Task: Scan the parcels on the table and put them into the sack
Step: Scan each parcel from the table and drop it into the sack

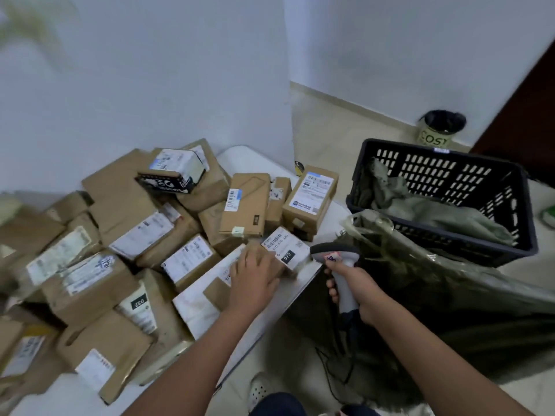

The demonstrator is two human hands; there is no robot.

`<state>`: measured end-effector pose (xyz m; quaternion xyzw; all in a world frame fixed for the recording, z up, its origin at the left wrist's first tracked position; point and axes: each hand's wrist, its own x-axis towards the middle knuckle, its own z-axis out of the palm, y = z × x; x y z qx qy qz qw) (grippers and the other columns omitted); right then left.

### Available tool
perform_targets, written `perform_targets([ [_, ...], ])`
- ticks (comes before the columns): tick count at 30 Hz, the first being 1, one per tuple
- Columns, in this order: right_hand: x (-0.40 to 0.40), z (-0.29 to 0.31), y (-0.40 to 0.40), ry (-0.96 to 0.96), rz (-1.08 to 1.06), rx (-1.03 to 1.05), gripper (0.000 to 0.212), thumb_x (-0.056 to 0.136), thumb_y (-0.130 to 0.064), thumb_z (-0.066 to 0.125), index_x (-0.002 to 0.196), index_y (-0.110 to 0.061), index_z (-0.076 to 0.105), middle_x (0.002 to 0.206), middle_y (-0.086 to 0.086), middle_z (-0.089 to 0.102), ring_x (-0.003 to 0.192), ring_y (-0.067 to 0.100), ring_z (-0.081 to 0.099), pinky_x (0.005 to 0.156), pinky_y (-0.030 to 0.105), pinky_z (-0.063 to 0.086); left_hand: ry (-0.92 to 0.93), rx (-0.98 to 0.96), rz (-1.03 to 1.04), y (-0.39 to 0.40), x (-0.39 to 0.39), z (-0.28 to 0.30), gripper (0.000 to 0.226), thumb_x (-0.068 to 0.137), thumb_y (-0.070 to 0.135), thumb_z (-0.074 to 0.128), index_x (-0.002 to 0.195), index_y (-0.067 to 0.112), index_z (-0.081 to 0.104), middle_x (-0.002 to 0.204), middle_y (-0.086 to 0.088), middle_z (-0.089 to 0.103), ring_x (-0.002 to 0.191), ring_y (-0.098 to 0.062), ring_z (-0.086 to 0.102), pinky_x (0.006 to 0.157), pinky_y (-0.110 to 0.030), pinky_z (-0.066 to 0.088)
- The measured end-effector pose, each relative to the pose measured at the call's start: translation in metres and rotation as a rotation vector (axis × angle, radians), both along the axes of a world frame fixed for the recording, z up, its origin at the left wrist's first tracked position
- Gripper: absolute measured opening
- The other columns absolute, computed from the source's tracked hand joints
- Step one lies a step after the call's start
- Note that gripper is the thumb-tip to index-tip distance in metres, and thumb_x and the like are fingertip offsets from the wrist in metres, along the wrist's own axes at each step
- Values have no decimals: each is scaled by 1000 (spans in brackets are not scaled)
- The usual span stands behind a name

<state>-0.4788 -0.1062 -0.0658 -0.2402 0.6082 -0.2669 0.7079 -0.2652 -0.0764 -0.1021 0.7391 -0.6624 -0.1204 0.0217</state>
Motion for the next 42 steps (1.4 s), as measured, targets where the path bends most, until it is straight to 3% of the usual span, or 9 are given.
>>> perform_targets([
  [4,16,7,-6,-10,14,-26,23,91,-29,68,87,-6,65,59,7,58,48,15,53,47,26,45,-59,259,143,7,31,-2,102,80,65,64,154,38,0,163,-13,-14,149,-41,-4,118,-58,3],
  [7,28,9,-8,-14,25,-16,23,91,-30,68,88,-7,65,58,6,58,47,15,54,47,24,46,-59,362,144,22,49,-7,107,77,58,71,150,46,-6,162,-11,-11,148,-41,2,115,-63,10],
  [13,45,13,-8,-36,44,2,26,91,-29,68,97,-5,64,62,7,60,48,14,56,45,24,48,13,186,133,43,82,-1,100,76,49,72,145,60,-1,158,1,-4,146,-31,2,109,-68,23],
  [16,55,17,-6,-33,69,-1,25,91,-28,67,97,-4,63,63,7,59,51,15,55,46,25,48,2,160,138,55,102,-3,95,78,56,71,148,58,6,159,4,-4,144,-30,0,110,-60,32],
  [20,66,18,1,-5,119,9,28,91,-32,67,103,-6,65,73,9,62,57,16,57,50,26,49,273,176,263,61,118,-13,81,80,68,61,149,52,22,160,0,5,146,-33,12,119,-50,23],
  [25,72,16,9,24,121,17,30,91,-32,67,105,-6,64,77,10,62,61,17,58,53,26,50,418,322,371,60,146,-15,118,67,67,75,155,39,2,161,-8,19,144,-32,28,116,-48,31],
  [31,79,15,16,42,126,41,29,90,-32,68,101,-6,65,75,10,63,62,18,58,54,27,49,374,412,360,40,146,-8,120,68,59,81,157,30,5,158,-10,29,143,-31,31,115,-41,33],
  [36,85,19,18,70,177,21,29,92,-33,67,101,-5,65,74,10,63,60,17,58,51,26,50,416,473,455,41,142,-8,115,73,57,78,158,24,6,160,-14,16,145,-33,26,116,-42,31],
  [42,95,31,17,182,419,-175,33,92,-37,65,105,-7,59,74,10,65,60,18,61,55,27,51,481,149,460,53,130,-12,92,82,36,77,154,26,22,159,-8,15,144,-27,27,116,-40,32],
])
